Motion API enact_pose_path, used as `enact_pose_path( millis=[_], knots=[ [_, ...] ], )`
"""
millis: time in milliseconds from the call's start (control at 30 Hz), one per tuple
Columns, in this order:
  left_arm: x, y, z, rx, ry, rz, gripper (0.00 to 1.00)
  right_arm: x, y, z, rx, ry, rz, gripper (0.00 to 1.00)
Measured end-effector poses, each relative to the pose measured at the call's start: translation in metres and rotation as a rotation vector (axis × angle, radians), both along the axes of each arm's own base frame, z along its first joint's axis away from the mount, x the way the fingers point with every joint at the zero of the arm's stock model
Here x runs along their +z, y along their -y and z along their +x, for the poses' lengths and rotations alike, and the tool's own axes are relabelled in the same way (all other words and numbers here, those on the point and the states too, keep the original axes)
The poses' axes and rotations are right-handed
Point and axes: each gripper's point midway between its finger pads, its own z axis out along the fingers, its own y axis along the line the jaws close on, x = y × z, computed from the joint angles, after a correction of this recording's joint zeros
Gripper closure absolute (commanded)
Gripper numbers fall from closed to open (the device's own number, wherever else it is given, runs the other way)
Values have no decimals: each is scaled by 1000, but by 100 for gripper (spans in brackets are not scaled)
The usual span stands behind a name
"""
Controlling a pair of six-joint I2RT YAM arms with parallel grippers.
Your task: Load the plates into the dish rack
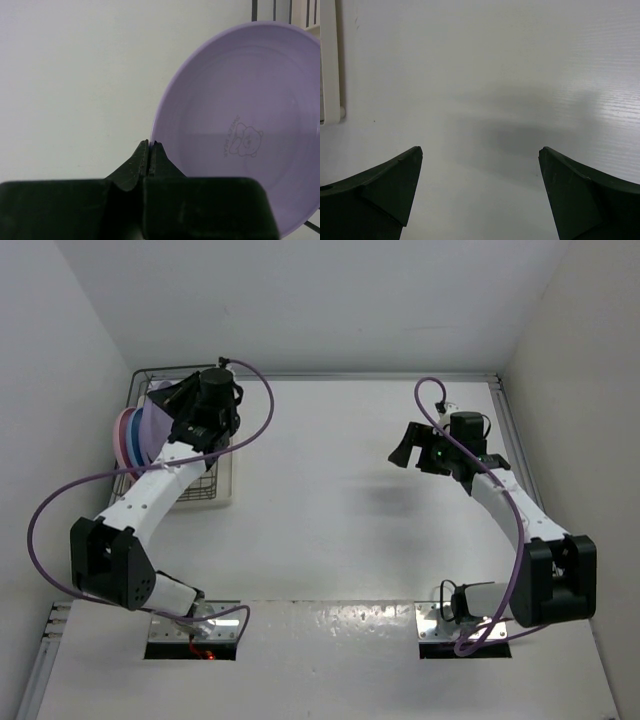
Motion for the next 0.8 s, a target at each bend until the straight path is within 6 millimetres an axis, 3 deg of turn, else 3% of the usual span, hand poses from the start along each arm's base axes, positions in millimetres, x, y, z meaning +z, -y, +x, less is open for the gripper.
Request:
enact_pose_path(
  millis=[267, 533, 800],
  knots=[
    [-16, 2, 5, -5, -8, -2, 100, 5, 0, -2, 0, 17, 1, 0],
    [-46, 12, 16, -18, -56, 17, 100, 7, 0, -2, 0, 21, 1, 0],
    [-51, 19, 14, -8, -54, 16, 100, 9, 1, -4, -3, 28, -2, 0]
  ],
)
